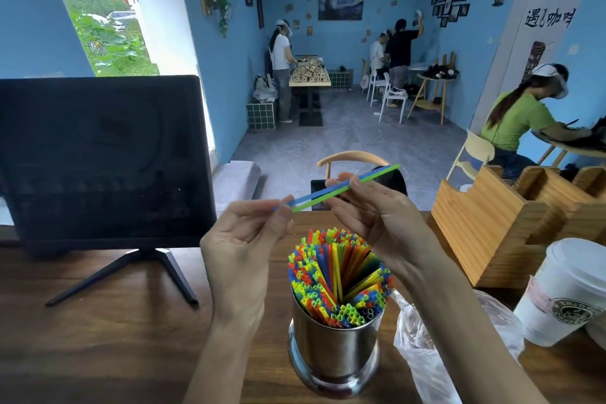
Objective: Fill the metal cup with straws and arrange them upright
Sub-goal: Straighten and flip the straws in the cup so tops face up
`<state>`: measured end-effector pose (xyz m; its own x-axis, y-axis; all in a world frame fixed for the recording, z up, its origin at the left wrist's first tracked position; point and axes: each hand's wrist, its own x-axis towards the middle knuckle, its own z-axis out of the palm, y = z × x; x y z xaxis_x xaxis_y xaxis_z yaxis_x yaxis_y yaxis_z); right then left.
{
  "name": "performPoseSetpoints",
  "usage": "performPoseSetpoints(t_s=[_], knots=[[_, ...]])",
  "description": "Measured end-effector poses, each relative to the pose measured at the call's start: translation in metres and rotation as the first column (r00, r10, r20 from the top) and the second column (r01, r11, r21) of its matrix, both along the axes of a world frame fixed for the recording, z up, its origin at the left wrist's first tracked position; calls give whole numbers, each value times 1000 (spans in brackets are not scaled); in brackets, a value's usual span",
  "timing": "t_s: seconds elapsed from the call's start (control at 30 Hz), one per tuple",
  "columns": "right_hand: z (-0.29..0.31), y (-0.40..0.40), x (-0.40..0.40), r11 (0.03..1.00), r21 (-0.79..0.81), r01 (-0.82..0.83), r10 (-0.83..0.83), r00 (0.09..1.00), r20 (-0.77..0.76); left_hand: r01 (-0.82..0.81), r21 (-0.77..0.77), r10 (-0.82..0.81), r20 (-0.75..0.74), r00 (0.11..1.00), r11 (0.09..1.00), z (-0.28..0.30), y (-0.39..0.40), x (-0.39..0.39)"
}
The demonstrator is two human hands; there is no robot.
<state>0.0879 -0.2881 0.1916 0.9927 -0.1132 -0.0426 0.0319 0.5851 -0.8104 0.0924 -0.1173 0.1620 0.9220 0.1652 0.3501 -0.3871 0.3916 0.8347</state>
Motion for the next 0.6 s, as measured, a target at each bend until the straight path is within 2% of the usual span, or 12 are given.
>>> performPoseSetpoints(t_s=[0.1, 0.27, 0.33, 0.4, 0.47, 0.53, 0.6], knots=[[0, -3, 0, 993, -80, 86, -84, 996, 29, 91, 180, -83, -52, 995, 979, -9, 5, 2], [-1, -4, -7, 932, -346, 111, -71, 990, 126, 93, 441, -79, -50, 996, 893, -14, 3, 0], [0, -8, -8, 887, -424, 185, -111, 975, 194, 86, 538, -67, -54, 996, 838, -16, 2, 1], [1, -17, -8, 794, -513, 328, -203, 937, 285, 68, 600, -53, -44, 998, 797, -18, 2, 2], [-1, -27, -10, 648, -623, 439, -250, 895, 370, 54, 590, -40, -37, 999, 806, -19, 5, 3], [-7, -31, -14, 497, -758, 422, -191, 906, 379, 31, 582, -18, -28, 999, 812, -22, 8, 5], [-20, -28, -18, 340, -884, 321, -86, 947, 311, 22, 580, -11, -22, 1000, 815, -26, 10, 7]])
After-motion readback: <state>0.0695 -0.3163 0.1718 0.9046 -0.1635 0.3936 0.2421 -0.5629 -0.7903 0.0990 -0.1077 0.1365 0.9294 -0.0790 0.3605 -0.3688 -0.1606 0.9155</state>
